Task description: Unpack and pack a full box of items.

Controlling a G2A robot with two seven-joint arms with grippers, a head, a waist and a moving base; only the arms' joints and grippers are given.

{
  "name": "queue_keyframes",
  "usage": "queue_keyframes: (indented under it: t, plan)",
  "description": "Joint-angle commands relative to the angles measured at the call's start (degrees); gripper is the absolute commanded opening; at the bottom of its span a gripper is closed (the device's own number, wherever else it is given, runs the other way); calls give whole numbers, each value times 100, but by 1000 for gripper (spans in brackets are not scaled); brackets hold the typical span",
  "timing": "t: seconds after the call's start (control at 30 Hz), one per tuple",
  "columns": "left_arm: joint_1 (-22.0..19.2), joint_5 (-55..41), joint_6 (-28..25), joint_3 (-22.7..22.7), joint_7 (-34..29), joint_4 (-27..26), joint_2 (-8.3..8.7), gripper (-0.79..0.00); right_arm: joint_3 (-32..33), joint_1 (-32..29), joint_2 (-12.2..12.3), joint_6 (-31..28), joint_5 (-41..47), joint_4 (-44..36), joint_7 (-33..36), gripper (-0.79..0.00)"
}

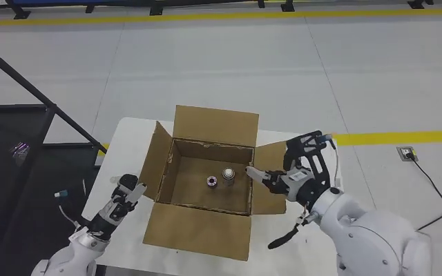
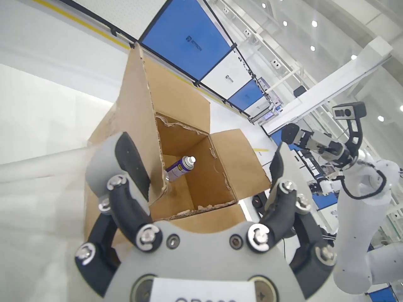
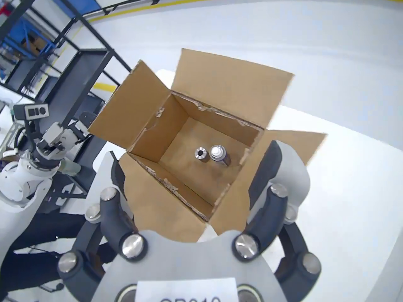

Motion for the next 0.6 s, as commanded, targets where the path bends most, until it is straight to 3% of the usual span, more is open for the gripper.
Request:
queue_keyframes:
  t: [0.0, 0.2, 0.43, 0.57]
  plan:
    - [14, 35, -12, 75, -38, -43, 3, 0, 467, -133, 32, 24, 440, 84, 248, 0]
    - [-48, 241, 0, 394, -296, -54, 18, 0, 945, -8, 113, -105, 1207, 1259, 456, 0]
    - [-256, 305, 210, 745, -568, 240, 31, 0, 641, 694, 188, -453, 2024, 2492, 1023, 0]
    - [-391, 166, 365, 870, -687, 451, 38, 0, 390, 1040, 206, -686, 2533, 2686, 1036, 0]
